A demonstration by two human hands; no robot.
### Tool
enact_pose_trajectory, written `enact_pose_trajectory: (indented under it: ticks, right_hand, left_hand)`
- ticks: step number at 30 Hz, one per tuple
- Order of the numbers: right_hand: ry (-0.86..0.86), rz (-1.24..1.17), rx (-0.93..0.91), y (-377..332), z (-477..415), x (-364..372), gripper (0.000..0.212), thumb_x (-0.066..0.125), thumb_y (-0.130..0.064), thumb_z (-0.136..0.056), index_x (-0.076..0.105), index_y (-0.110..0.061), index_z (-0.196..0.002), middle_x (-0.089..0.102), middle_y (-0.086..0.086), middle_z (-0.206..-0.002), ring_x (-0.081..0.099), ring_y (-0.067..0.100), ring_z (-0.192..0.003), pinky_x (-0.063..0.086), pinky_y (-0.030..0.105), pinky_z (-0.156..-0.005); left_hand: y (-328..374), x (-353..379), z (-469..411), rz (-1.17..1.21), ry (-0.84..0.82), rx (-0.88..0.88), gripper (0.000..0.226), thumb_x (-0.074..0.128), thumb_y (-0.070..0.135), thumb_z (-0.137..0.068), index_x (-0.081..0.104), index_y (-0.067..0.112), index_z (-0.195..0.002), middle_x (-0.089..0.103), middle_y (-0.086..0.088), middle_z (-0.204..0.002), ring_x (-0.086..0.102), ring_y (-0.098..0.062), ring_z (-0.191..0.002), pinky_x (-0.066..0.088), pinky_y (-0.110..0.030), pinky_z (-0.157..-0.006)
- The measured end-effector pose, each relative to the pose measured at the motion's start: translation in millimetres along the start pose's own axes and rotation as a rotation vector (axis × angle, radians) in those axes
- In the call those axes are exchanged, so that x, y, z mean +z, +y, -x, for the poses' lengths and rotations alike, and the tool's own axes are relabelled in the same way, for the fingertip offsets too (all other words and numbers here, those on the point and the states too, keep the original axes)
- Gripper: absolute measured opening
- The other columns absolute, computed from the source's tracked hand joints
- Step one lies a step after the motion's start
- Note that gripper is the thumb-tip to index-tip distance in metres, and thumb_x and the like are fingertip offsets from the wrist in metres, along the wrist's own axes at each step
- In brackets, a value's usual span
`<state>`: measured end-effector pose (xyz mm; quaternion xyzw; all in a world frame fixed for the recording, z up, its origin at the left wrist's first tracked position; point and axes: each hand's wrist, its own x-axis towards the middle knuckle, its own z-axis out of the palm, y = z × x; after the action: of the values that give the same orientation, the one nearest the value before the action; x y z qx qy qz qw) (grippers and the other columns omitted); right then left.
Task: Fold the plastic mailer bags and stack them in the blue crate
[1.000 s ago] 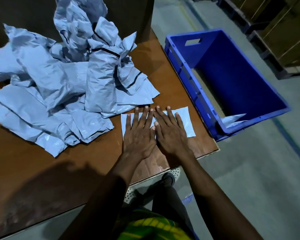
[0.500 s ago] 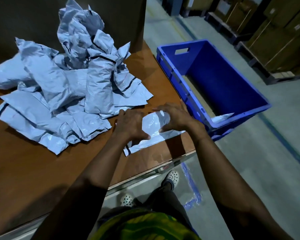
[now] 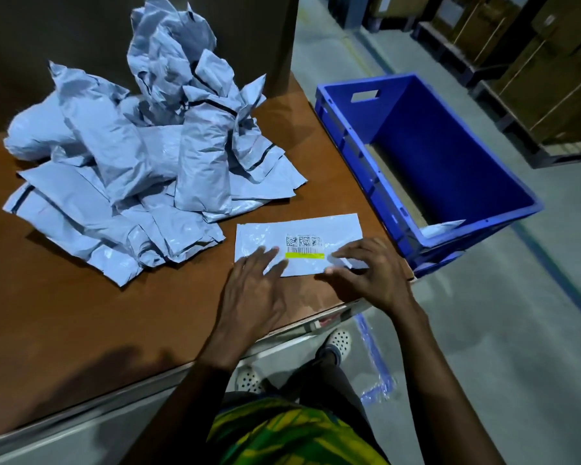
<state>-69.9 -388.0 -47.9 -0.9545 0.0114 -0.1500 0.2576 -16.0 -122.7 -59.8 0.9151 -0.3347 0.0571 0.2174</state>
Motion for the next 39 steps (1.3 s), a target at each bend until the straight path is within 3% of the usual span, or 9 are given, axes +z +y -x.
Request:
enact_pose_trajectory:
  ticks: [3,5,8,11,21,26,29,33,39]
  right_hand:
    - [0.107,0.030,-0.021,-21.3,-19.4,10.6,0.021,0.075,-0.041,-0.096,0.081,-0.023,-0.105,0.075,-0.005,-0.108,0.065,0.017,-0.103,0.050,0.042,-0.086]
    - [0.085,0.066,0.012,-34.4,-34.6,27.4,0.029,0.067,-0.043,-0.100,0.076,-0.026,-0.121,0.070,-0.002,-0.130,0.061,0.021,-0.123,0.046,0.039,-0.099]
    - [-0.098,0.132,0.087,-41.2,-37.7,53.7,0.050,0.043,-0.055,-0.107,0.052,-0.034,-0.152,0.038,-0.003,-0.166,0.025,0.021,-0.157,0.023,0.043,-0.124]
    - [-0.158,0.230,0.139,-42.0,-19.4,64.2,0.057,0.028,-0.061,-0.110,0.029,-0.040,-0.163,0.015,-0.008,-0.174,-0.001,0.015,-0.162,0.001,0.041,-0.130]
    - [-0.139,0.342,0.177,-39.5,-18.3,65.5,0.061,0.024,-0.067,-0.107,0.024,-0.044,-0.163,0.015,-0.012,-0.173,-0.002,0.023,-0.162,0.000,0.055,-0.129]
    - [-0.173,0.336,0.206,-41.0,-21.8,60.8,0.063,0.019,-0.072,-0.105,0.020,-0.047,-0.163,0.010,-0.013,-0.174,-0.007,0.023,-0.162,-0.002,0.056,-0.128]
    - [-0.210,0.302,0.224,-40.9,-22.5,58.1,0.064,0.020,-0.074,-0.104,0.017,-0.049,-0.163,0.006,-0.013,-0.174,-0.011,0.019,-0.161,-0.007,0.054,-0.128]
    - [-0.132,0.286,0.177,-49.4,-26.5,59.5,0.059,0.020,-0.061,-0.109,0.025,-0.040,-0.164,0.011,-0.009,-0.174,-0.008,0.018,-0.161,-0.015,0.052,-0.126]
    - [-0.150,0.229,0.023,-76.7,-30.4,92.6,0.054,0.028,-0.040,-0.112,0.032,-0.025,-0.163,0.026,-0.008,-0.171,0.006,0.016,-0.161,0.010,0.050,-0.129]
  left_hand:
    - [3.3,-2.3,-15.2,0.045,0.057,-0.029,0.058,0.036,0.021,-0.079,0.073,0.006,-0.122,0.067,-0.018,-0.132,0.059,-0.039,-0.128,0.045,-0.049,-0.109]
    - [6.8,0.9,-34.5,0.014,0.025,-0.046,0.058,0.034,0.021,-0.091,0.062,0.004,-0.139,0.056,-0.019,-0.147,0.046,-0.039,-0.143,0.035,-0.050,-0.119]
    - [4.8,17.7,-48.3,-0.039,-0.101,-0.058,0.063,0.020,0.032,-0.104,0.029,0.007,-0.162,0.021,-0.012,-0.171,0.011,-0.031,-0.160,0.015,-0.049,-0.129]
    - [-2.4,32.0,-37.8,-0.110,-0.143,-0.080,0.064,0.017,0.036,-0.106,0.018,0.013,-0.165,0.009,-0.006,-0.174,0.000,-0.029,-0.161,0.010,-0.052,-0.129]
    - [-11.4,36.3,-39.3,-0.183,-0.135,-0.095,0.061,0.019,0.047,-0.108,0.017,0.028,-0.166,0.008,0.001,-0.174,-0.005,-0.032,-0.160,0.000,-0.063,-0.126]
    - [-23.2,32.9,-42.4,-0.129,-0.138,-0.103,0.063,0.021,0.060,-0.105,0.021,0.037,-0.164,0.007,-0.002,-0.174,-0.004,-0.033,-0.160,0.004,-0.058,-0.127]
    - [-37.2,24.7,-37.3,-0.100,-0.096,-0.140,0.064,0.017,0.060,-0.107,0.022,0.032,-0.165,0.010,-0.005,-0.174,0.000,-0.028,-0.161,0.005,-0.051,-0.129]
    - [-35.6,10.3,-37.3,-0.033,-0.021,-0.168,0.059,0.020,0.041,-0.111,0.030,0.012,-0.163,0.026,-0.008,-0.170,0.016,-0.026,-0.159,0.014,-0.045,-0.129]
    - [-36.7,26.0,-38.2,-0.070,-0.074,-0.143,0.063,0.014,0.040,-0.109,0.026,0.011,-0.163,0.020,-0.008,-0.171,0.015,-0.025,-0.159,0.014,-0.047,-0.129]
